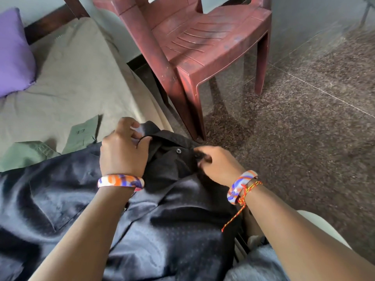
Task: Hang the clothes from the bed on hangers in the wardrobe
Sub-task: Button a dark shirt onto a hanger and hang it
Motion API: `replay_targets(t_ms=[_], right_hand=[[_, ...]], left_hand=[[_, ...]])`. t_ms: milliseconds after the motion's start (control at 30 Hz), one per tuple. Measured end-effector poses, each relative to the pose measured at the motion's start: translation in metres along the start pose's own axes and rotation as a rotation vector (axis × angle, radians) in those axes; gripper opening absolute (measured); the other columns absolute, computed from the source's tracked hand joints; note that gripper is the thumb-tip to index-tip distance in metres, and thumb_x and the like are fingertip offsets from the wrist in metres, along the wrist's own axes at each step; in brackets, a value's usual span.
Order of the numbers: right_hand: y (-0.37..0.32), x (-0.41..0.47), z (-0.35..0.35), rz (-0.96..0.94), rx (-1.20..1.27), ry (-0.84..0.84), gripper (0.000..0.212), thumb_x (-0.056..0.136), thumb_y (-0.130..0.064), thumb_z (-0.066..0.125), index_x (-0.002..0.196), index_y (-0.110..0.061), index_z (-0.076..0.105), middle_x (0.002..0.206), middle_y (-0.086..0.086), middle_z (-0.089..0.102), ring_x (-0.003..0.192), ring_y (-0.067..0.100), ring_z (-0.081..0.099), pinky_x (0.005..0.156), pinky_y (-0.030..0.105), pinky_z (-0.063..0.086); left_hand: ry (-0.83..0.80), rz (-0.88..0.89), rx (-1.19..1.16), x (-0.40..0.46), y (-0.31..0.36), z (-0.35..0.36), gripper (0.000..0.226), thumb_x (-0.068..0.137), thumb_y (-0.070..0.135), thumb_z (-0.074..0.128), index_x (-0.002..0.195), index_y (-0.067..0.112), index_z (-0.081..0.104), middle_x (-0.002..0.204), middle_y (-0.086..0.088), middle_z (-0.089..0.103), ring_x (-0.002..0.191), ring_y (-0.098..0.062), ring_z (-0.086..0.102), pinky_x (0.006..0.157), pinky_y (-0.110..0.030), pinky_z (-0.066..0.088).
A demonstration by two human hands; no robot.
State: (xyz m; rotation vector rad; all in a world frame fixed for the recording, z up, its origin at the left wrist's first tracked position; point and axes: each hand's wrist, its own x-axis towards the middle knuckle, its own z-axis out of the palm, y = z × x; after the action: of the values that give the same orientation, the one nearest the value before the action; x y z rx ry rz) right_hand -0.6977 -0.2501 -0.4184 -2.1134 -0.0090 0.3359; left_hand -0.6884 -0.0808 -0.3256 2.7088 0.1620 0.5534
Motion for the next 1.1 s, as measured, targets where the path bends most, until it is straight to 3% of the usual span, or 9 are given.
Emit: replay_targets(t_ms=[100, 167, 267, 333, 433, 533, 600, 767, 1100], right_hand=[[-0.010, 0.002, -0.005, 0.000, 0.487, 0.232, 0.015, 0.088, -0.014, 0.061, 0.096, -0.020, 0.072, 0.071, -0.011, 0.064, 0.061, 0.000, 0.056, 0.059, 0.019, 0.044], [-0.021, -0.002, -0.010, 0.004, 0.762, 0.167, 0.007, 0.084, -0.017, 0.067, 0.080, -0.021, 0.071, 0.062, -0.010, 0.064, 0.052, -0.001, 0.053, 0.047, 0.014, 0.040], [-0.027, -0.005, -0.004, -0.006, 0.729, -0.003, 0.007, 0.080, -0.017, 0.072, 0.079, -0.023, 0.071, 0.064, -0.009, 0.066, 0.054, -0.001, 0.056, 0.046, 0.012, 0.040], [-0.028, -0.002, 0.005, -0.009, 0.658, -0.019, 0.011, 0.080, -0.012, 0.072, 0.079, -0.023, 0.070, 0.062, -0.010, 0.065, 0.055, -0.001, 0.058, 0.049, 0.013, 0.044], [-0.030, 0.002, 0.011, 0.040, 0.651, -0.012, 0.016, 0.082, -0.009, 0.069, 0.073, -0.022, 0.068, 0.061, -0.009, 0.062, 0.056, 0.000, 0.058, 0.051, 0.012, 0.046], [-0.031, 0.004, 0.012, 0.067, 0.685, -0.046, 0.018, 0.083, -0.009, 0.068, 0.070, -0.021, 0.066, 0.064, -0.007, 0.062, 0.062, 0.004, 0.058, 0.056, 0.015, 0.046], [-0.031, 0.004, 0.013, 0.093, 0.741, -0.052, 0.017, 0.083, -0.008, 0.068, 0.071, -0.020, 0.066, 0.065, -0.005, 0.062, 0.063, 0.006, 0.058, 0.058, 0.016, 0.046], [-0.032, 0.007, 0.016, 0.156, 0.820, -0.034, 0.020, 0.080, -0.002, 0.070, 0.072, -0.016, 0.057, 0.061, 0.000, 0.058, 0.051, 0.002, 0.053, 0.050, 0.014, 0.042], [-0.035, 0.013, 0.025, 0.297, 0.909, -0.066, 0.025, 0.081, 0.002, 0.062, 0.072, -0.019, 0.051, 0.060, 0.001, 0.054, 0.053, 0.008, 0.050, 0.053, 0.019, 0.040]], left_hand=[[-0.131, -0.092, 0.086, 0.009, 0.005, -0.001, 0.015, 0.080, 0.030, 0.070, 0.072, 0.019, 0.062, 0.064, 0.000, 0.056, 0.072, -0.028, 0.059, 0.062, -0.027, 0.039], [-0.212, -0.101, 0.044, 0.014, 0.010, 0.002, 0.023, 0.081, 0.033, 0.069, 0.064, 0.022, 0.058, 0.061, 0.004, 0.055, 0.062, -0.018, 0.054, 0.056, -0.023, 0.037], [-0.330, -0.075, -0.140, 0.021, 0.021, 0.011, 0.015, 0.080, 0.024, 0.071, 0.070, 0.016, 0.063, 0.059, 0.008, 0.055, 0.052, -0.002, 0.049, 0.047, -0.006, 0.035], [-0.483, -0.072, -0.217, 0.024, 0.027, 0.015, 0.008, 0.080, 0.014, 0.071, 0.076, 0.014, 0.065, 0.056, 0.007, 0.057, 0.046, 0.000, 0.050, 0.049, -0.004, 0.037], [-0.711, -0.032, -0.208, 0.023, 0.027, 0.016, 0.019, 0.080, 0.000, 0.067, 0.074, 0.018, 0.065, 0.055, 0.007, 0.059, 0.045, 0.004, 0.051, 0.052, -0.008, 0.041], [-0.640, 0.074, -0.077, 0.020, 0.023, 0.021, 0.019, 0.079, 0.003, 0.064, 0.076, 0.021, 0.069, 0.070, 0.002, 0.064, 0.065, -0.006, 0.057, 0.067, -0.019, 0.045], [-0.585, 0.084, -0.042, 0.018, 0.022, 0.023, 0.019, 0.079, 0.003, 0.064, 0.079, 0.020, 0.074, 0.073, 0.005, 0.063, 0.073, -0.010, 0.058, 0.071, -0.019, 0.043], [-0.601, 0.110, -0.005, 0.017, 0.020, 0.028, 0.018, 0.079, 0.004, 0.067, 0.083, 0.021, 0.071, 0.072, 0.009, 0.062, 0.068, -0.002, 0.054, 0.060, -0.002, 0.037], [-0.662, 0.137, 0.056, 0.016, 0.022, 0.025, 0.021, 0.078, 0.001, 0.064, 0.090, 0.018, 0.067, 0.077, 0.008, 0.059, 0.072, -0.007, 0.053, 0.071, -0.016, 0.040]])
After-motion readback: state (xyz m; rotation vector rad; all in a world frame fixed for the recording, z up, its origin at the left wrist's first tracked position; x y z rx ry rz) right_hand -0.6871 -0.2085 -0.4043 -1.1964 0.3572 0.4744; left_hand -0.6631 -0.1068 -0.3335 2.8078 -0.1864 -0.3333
